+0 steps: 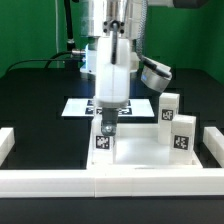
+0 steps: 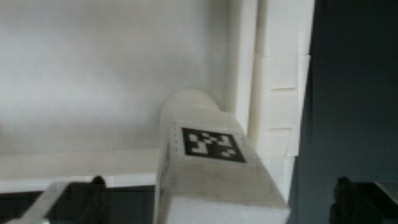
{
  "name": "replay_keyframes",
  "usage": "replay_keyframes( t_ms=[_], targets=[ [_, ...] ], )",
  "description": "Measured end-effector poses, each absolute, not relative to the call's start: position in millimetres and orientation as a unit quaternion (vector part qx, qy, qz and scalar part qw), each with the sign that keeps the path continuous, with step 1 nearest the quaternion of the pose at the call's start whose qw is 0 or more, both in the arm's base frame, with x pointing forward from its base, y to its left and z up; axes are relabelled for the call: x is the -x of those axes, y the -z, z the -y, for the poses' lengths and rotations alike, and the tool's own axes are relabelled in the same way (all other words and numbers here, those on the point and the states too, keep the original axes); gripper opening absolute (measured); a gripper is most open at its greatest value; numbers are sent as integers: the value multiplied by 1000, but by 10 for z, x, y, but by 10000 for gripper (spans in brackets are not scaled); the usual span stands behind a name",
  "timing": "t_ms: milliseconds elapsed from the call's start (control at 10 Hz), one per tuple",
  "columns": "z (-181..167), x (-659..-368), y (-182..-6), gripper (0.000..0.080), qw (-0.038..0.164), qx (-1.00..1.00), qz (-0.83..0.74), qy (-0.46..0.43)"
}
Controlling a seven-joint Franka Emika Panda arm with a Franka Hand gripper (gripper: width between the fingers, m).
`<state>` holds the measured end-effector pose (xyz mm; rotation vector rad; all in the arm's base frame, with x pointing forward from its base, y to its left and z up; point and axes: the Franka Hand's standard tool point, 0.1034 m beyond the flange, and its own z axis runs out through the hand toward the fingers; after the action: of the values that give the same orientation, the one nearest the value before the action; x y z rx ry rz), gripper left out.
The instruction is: Assemble square table
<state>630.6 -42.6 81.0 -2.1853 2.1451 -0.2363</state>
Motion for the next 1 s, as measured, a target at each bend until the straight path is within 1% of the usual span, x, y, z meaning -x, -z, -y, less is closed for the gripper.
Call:
replay_keyframes(
  t_ms=[200,400,700,1000],
  targets=[
    [430,-6306,-814,644,29,761,-644,79],
    [422,-6317,-851,649,10,850,-520,82],
    [423,-6325,-858,649,-6,913,-401,81],
    [445,-6336,-871,649,-32,968,-237,80]
  ],
)
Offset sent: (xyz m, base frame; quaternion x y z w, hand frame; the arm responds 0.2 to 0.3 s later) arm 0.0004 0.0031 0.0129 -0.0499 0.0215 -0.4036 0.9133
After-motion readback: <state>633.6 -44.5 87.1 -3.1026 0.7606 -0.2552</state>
